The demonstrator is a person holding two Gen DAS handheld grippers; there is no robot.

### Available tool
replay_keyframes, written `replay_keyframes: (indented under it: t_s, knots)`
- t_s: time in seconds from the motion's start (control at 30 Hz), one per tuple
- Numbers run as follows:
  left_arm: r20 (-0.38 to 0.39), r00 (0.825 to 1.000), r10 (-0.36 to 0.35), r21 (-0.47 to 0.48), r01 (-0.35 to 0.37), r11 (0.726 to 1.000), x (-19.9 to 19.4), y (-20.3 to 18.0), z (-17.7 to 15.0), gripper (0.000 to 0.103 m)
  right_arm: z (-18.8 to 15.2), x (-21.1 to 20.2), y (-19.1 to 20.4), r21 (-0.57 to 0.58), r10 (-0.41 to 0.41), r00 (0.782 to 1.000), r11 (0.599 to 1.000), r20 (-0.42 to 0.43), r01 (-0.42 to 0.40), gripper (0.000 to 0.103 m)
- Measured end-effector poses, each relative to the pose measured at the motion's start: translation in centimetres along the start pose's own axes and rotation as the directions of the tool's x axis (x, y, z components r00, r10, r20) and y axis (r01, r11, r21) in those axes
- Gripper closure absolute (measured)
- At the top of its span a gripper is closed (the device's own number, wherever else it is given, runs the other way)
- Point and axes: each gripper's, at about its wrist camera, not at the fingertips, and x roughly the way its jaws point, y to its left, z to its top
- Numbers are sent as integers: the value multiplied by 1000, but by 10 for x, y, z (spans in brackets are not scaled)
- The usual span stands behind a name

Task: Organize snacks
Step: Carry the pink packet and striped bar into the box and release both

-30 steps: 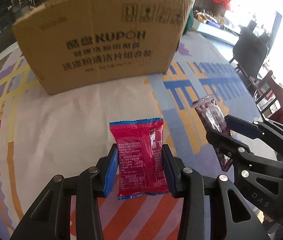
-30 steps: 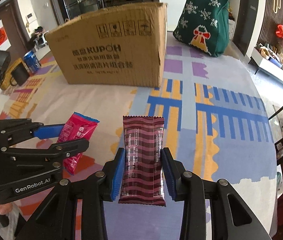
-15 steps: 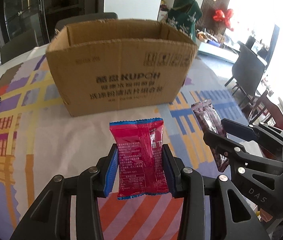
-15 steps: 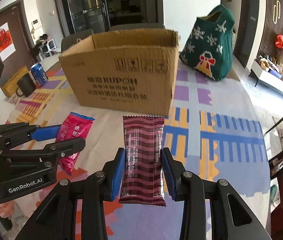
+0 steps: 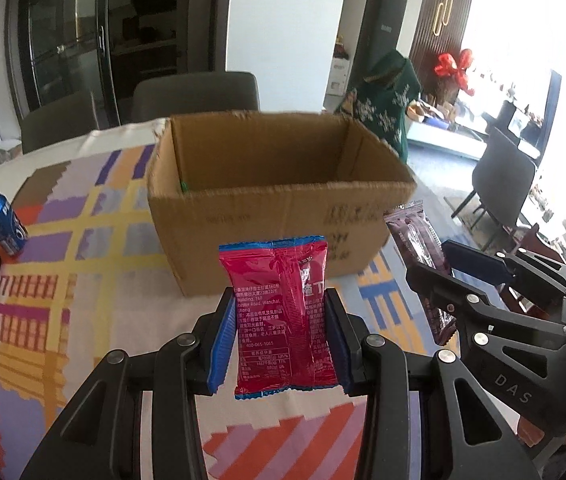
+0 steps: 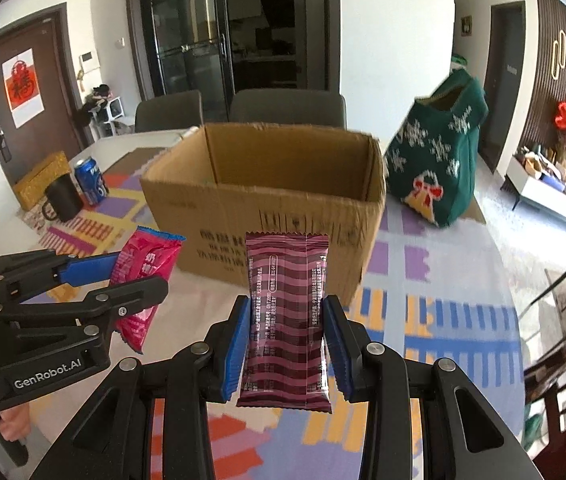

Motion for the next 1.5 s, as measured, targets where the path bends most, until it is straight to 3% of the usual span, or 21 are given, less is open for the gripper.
replay_keyframes:
  t_s: [0.37, 0.63, 0.9, 1.23, 1.33, 1.5]
  knots:
    - [85, 995, 46, 13, -47, 999, -9, 13, 46, 62, 49, 1, 2, -15, -4, 998, 1000, 63, 5, 65]
    - [99, 994, 50, 14, -51, 999, -3, 24, 73, 62, 81, 6, 0, -6, 4, 996, 1000, 87, -4, 65]
    - [71, 997, 35, -11, -34, 999, 20, 38, 97, 62, 107, 24, -4, 9, 2, 997, 1000, 81, -3, 65]
    - [26, 996, 85, 3, -85, 996, 54, 46, 114, 61, 124, 59, -11, 18, -11, 999, 1000, 37, 10, 65]
    - [19, 994, 112, 0, -112, 994, 59, 48, 117, 52, 126, 67, -14, 25, -22, 999, 999, 23, 21, 63]
    - [49, 987, 155, 11, -155, 988, 51, 49, 112, 41, 125, 72, -14, 27, -43, 999, 999, 5, 42, 50]
